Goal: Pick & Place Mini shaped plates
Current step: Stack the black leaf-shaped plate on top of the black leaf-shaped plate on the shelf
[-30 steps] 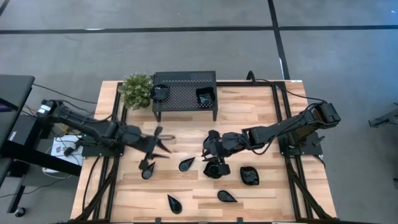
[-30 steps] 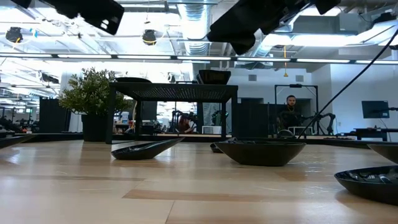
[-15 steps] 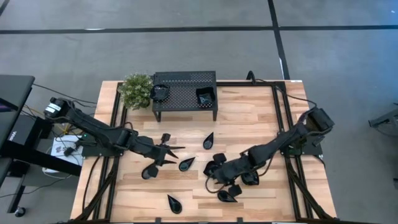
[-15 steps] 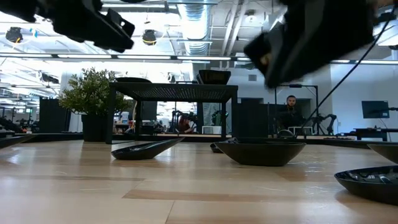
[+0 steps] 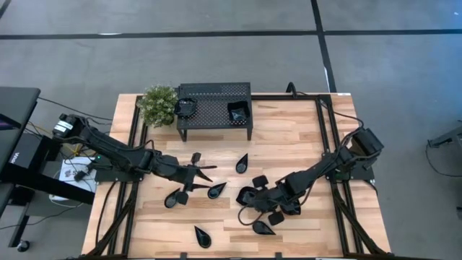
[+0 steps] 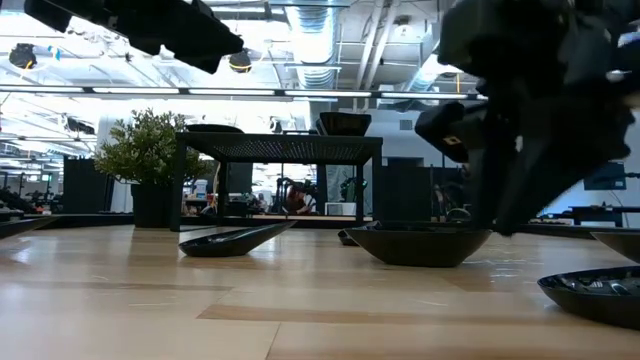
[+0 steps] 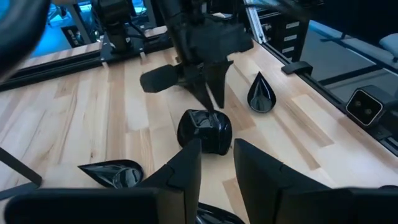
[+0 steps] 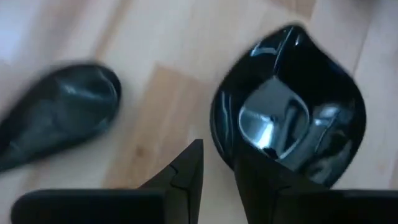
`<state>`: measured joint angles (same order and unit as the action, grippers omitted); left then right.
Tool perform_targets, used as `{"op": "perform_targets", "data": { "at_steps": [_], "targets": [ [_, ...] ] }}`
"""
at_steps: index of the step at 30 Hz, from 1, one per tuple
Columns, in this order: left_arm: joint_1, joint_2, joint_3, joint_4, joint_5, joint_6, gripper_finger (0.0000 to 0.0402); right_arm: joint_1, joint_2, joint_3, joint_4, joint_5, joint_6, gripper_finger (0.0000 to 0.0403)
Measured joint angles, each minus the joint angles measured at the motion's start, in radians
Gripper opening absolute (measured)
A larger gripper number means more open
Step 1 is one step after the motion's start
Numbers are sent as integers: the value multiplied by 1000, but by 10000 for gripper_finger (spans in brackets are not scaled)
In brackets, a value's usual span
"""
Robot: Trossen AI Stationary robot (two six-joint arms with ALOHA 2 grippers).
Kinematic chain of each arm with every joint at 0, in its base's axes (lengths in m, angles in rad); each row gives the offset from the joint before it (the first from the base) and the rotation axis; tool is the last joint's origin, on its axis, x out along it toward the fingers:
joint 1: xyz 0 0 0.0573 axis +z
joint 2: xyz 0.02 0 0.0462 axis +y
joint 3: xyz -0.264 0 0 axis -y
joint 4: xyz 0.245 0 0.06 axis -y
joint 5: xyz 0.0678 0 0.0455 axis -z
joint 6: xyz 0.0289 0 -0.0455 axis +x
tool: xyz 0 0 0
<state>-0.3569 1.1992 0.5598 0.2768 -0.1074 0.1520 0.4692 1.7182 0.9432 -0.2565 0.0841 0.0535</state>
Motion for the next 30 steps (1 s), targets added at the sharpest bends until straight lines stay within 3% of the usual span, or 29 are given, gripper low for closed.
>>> {"op": "perform_targets", "data": {
  "at_steps": [8, 24, 30],
  "targets": [
    [0, 0, 0, 2, 0, -3, 97, -1, 5, 0, -44, 153, -129, 82],
    [0, 0, 0, 17, 0, -3, 97, -70, 5, 0, 5, 82, -168, 5],
    [0, 0, 0, 37, 15, -4, 97, -73, 5, 0, 89, 82, -169, 1]
  ]
}}
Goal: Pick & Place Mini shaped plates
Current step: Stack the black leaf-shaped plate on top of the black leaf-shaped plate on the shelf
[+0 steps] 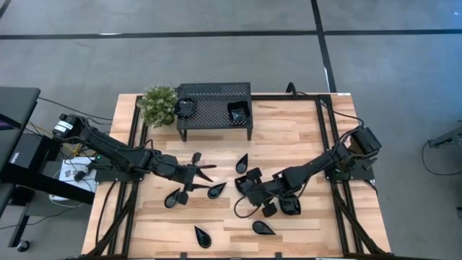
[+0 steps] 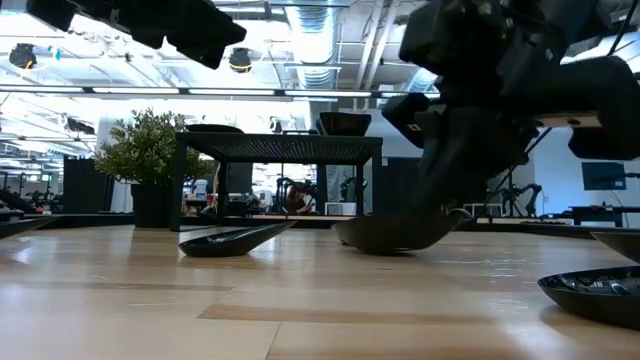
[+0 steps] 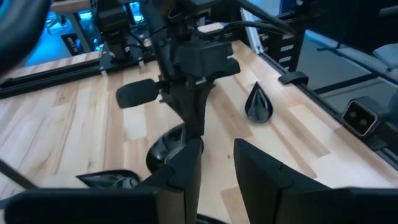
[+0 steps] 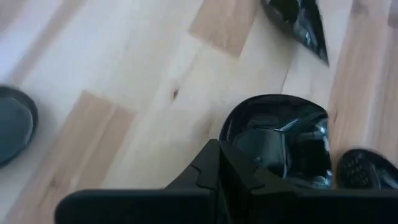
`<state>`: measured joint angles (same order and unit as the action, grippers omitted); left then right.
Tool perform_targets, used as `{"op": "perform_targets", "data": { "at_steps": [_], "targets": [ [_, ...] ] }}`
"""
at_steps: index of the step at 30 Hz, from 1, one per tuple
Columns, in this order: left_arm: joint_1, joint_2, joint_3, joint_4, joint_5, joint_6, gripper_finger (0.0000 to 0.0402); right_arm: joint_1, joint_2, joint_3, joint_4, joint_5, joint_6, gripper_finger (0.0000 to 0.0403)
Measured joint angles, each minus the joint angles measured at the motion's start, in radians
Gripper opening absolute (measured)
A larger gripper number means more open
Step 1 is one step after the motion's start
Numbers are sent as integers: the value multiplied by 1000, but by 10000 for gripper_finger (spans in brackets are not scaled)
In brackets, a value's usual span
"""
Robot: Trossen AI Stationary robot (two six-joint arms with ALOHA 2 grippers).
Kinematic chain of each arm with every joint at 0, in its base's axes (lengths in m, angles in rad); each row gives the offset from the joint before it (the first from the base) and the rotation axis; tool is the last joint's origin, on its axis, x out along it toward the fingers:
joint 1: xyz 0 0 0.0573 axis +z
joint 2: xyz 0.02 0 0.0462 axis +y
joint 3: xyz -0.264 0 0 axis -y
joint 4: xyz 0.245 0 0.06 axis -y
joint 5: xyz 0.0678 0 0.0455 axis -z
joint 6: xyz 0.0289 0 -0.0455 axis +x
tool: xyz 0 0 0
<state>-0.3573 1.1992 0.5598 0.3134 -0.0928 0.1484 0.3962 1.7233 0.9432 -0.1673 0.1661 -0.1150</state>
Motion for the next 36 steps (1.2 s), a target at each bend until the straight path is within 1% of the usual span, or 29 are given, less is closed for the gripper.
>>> {"op": "perform_targets", "data": {
  "at_steps": [4, 8, 11, 17, 21, 25, 28, 32, 36],
  "targets": [
    [0, 15, 0, 17, 44, 1, 97, -2, 0, 0, 16, -1, 0, 1],
    [0, 88, 0, 62, 78, 42, 101, -9, 0, 0, 58, -1, 1, 1],
    [1, 184, 0, 144, 78, 65, 117, -21, 0, 0, 79, -1, 1, 1],
    [27, 407, 6, 426, 90, 124, 158, -38, 0, 0, 80, -8, 1, 0],
    [61, 537, 58, 460, 97, 120, 169, -40, 0, 0, 84, -8, 2, 0],
    [75, 656, 124, 458, 97, 110, 166, -40, 0, 0, 96, -8, 3, 0],
    [77, 709, 168, 459, 98, 110, 156, -40, 0, 0, 94, -8, 3, 0],
    [77, 740, 192, 458, 98, 109, 140, -40, 0, 0, 94, -9, 3, 0],
    [77, 743, 195, 456, 98, 109, 119, -40, 0, 0, 104, -9, 3, 0]
  ]
}}
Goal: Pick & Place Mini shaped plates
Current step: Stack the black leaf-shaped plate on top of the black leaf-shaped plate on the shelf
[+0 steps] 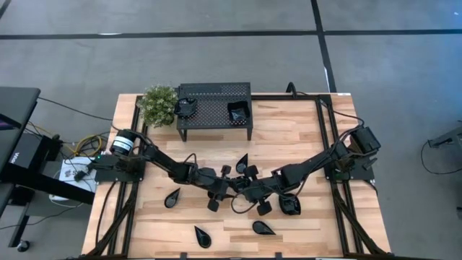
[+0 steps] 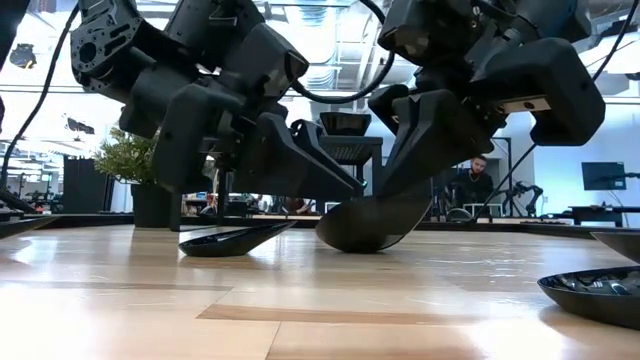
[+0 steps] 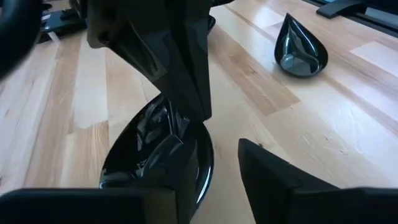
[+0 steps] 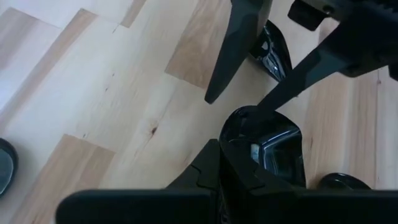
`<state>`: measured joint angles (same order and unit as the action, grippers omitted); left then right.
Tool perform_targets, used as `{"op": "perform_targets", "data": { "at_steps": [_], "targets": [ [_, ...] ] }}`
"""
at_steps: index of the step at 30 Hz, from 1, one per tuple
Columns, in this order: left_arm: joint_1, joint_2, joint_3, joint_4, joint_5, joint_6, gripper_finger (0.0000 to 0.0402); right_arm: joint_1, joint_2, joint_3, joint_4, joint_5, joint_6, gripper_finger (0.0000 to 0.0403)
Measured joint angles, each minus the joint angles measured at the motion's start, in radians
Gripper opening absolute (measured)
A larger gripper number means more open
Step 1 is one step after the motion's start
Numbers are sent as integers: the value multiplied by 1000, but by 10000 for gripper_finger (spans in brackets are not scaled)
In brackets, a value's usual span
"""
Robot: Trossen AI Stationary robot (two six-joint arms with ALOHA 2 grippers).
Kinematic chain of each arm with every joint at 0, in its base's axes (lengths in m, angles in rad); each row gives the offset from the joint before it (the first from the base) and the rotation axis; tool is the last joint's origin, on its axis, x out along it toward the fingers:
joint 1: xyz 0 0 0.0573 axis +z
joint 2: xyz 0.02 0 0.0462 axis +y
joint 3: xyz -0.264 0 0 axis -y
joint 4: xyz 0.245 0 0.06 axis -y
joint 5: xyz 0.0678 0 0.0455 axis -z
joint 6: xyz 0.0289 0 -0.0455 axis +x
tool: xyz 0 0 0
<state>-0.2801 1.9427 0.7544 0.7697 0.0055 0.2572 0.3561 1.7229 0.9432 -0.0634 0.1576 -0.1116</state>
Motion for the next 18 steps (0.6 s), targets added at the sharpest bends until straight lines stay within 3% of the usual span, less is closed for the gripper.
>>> {"op": "perform_targets", "data": {
  "at_steps": [18],
  "targets": [
    [24, 0, 0, -37, 13, 7, 90, -2, 0, 0, 52, -2, -3, 0]
  ]
}}
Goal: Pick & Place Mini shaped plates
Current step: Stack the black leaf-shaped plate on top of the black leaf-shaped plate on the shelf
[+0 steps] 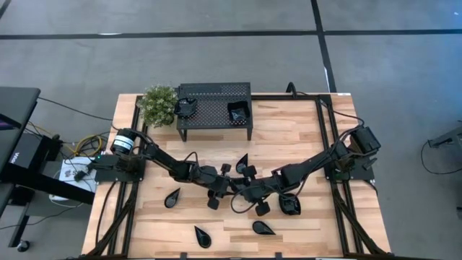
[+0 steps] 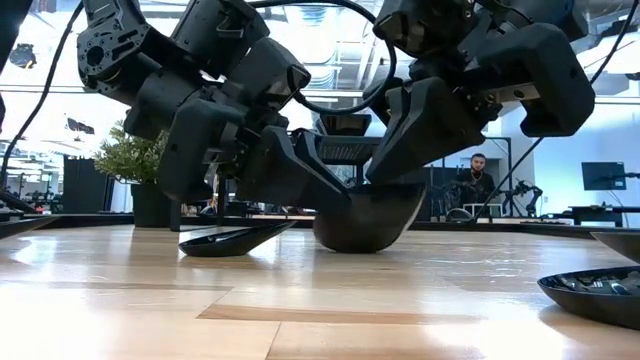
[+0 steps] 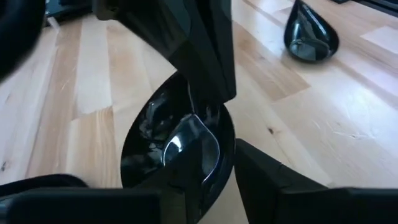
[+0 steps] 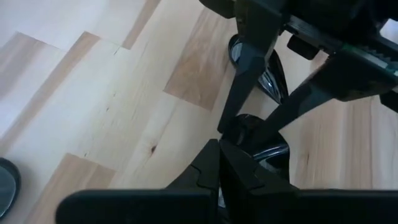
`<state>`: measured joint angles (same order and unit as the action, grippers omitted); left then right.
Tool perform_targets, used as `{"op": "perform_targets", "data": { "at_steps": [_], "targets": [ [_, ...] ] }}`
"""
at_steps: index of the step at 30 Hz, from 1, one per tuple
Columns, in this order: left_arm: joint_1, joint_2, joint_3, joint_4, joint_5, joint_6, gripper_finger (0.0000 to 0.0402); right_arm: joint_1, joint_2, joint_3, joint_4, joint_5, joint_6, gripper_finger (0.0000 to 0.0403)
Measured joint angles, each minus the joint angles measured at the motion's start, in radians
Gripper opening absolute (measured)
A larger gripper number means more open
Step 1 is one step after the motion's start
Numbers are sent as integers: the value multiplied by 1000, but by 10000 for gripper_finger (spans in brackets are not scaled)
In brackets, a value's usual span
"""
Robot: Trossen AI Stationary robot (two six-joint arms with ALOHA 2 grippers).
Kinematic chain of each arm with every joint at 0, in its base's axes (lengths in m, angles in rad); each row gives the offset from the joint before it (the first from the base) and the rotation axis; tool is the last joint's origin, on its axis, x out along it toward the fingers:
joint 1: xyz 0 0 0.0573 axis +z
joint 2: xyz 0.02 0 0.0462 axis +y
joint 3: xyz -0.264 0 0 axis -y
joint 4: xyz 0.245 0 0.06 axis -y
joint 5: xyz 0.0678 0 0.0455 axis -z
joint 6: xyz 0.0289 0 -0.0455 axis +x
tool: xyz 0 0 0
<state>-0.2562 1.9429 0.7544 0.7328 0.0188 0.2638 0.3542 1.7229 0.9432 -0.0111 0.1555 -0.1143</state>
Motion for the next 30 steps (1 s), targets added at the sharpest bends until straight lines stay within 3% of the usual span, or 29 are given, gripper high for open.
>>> {"op": "perform_targets", "data": {
  "at_steps": [7, 22, 30],
  "targets": [
    [0, 0, 0, 0, 56, 27, 9, -4, 0, 0, 70, 1, 1, 0],
    [-19, -11, -1, 0, 48, 16, 11, 7, -39, 33, 117, 13, -5, 76],
    [-20, -88, -1, -22, -1, -2, 11, 76, -208, 162, -94, 15, -75, 72]
  ]
}}
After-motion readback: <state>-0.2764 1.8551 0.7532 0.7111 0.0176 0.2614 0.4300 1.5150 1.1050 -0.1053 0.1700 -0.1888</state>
